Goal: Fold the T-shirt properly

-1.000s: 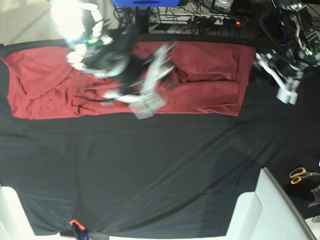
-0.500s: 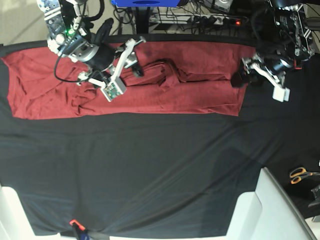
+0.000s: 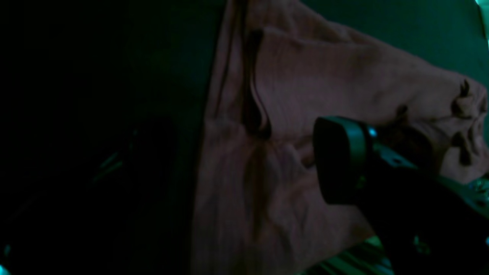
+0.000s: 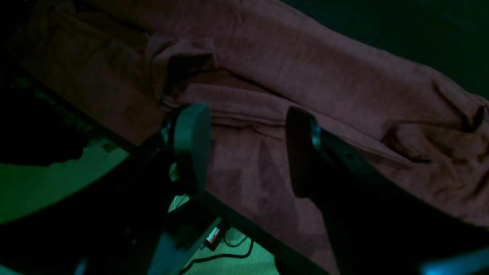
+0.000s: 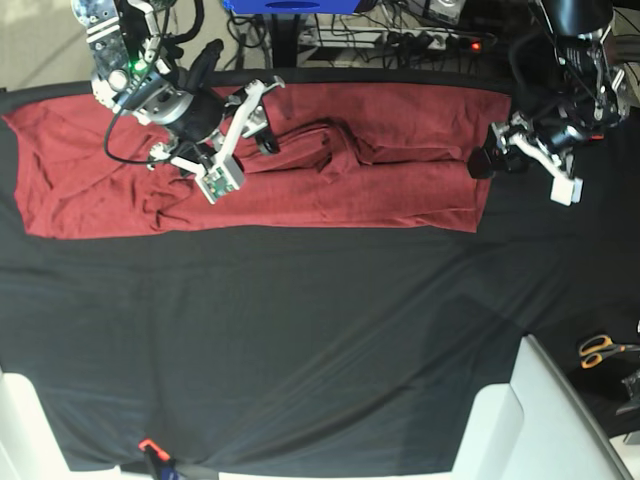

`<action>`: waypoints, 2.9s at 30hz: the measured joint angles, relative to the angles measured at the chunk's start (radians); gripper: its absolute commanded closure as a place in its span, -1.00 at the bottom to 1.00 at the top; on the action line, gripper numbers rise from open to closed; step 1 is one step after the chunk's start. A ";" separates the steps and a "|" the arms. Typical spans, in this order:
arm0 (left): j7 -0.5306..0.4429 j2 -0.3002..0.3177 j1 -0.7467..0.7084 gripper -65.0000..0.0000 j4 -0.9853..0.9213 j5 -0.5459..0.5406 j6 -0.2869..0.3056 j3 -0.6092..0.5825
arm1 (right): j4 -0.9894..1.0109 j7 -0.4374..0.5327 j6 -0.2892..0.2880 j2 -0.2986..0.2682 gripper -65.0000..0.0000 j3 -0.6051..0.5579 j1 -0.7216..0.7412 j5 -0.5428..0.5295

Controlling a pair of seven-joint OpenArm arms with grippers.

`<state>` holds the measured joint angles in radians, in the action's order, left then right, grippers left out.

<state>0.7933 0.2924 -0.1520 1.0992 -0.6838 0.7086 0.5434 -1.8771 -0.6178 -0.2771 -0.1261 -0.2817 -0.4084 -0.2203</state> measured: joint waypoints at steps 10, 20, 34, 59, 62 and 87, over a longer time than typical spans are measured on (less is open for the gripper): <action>-0.054 -0.083 0.013 -0.69 0.002 0.031 0.000 0.007 | 0.000 -0.002 0.000 0.000 0.08 0.000 0.000 0.000; -0.061 -0.113 0.014 -0.69 0.005 0.025 0.007 0.006 | 0.067 -0.002 0.001 0.002 0.08 0.000 0.000 0.000; -0.076 -0.129 0.045 -0.46 -0.059 -0.001 0.026 0.012 | 0.072 0.002 0.000 0.008 0.08 0.000 0.000 0.000; -0.098 -0.117 0.040 0.32 -0.077 0.032 0.018 -0.001 | 0.072 0.002 0.000 0.008 0.08 0.003 0.001 0.000; -0.098 -0.114 0.040 0.68 -0.077 0.043 0.009 -0.001 | 0.072 0.002 0.000 0.008 0.08 0.003 0.002 0.000; -0.032 0.028 -0.032 1.00 0.155 0.101 -0.019 0.005 | 0.072 0.005 0.001 0.011 0.08 0.003 0.008 0.000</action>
<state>0.7609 0.3206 -0.1837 1.2541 -0.5827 0.6891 0.5480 -1.8053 -0.6125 -0.2764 -0.1154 -0.2787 -0.4000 -0.2203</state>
